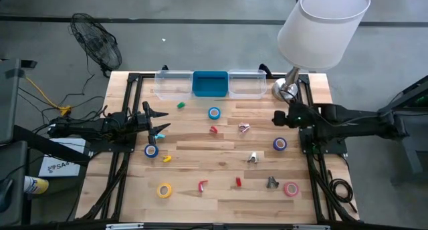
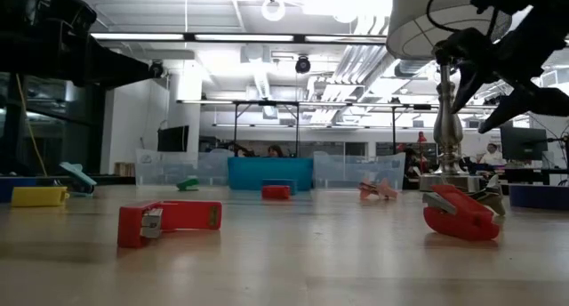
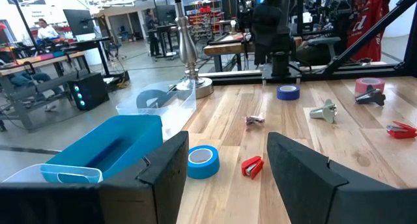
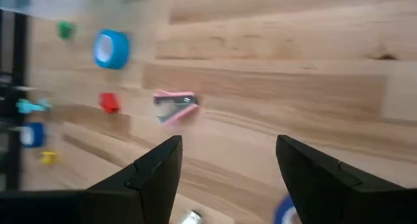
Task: Pick and place Stapler, Stapler remover, tape
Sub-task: Put the dark blue tape into the right transparent bin
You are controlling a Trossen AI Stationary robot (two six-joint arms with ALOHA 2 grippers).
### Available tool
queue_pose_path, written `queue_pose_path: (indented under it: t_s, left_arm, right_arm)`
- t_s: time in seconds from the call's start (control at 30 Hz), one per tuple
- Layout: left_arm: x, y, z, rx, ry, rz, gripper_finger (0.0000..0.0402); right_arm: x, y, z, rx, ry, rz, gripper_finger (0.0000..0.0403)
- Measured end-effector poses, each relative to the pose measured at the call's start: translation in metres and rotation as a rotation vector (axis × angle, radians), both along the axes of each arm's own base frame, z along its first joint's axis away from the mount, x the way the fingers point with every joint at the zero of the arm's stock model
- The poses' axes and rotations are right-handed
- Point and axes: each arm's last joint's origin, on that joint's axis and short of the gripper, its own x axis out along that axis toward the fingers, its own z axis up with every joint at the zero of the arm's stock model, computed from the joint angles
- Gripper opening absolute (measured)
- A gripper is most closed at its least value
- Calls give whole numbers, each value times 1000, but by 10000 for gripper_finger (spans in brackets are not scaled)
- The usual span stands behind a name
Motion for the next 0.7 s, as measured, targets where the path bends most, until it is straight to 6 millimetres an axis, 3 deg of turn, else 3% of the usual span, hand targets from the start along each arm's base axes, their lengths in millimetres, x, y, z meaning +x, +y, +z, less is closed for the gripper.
queue_pose_path:
  t_s: [0.33,0.7]
  left_arm:
    - [0,0,0,0,0,0,205]
    - [0,0,0,0,0,0,205]
  right_arm:
    - [16,0,6,98,238,62,240]
    - [30,8,-7,207,352,121,240]
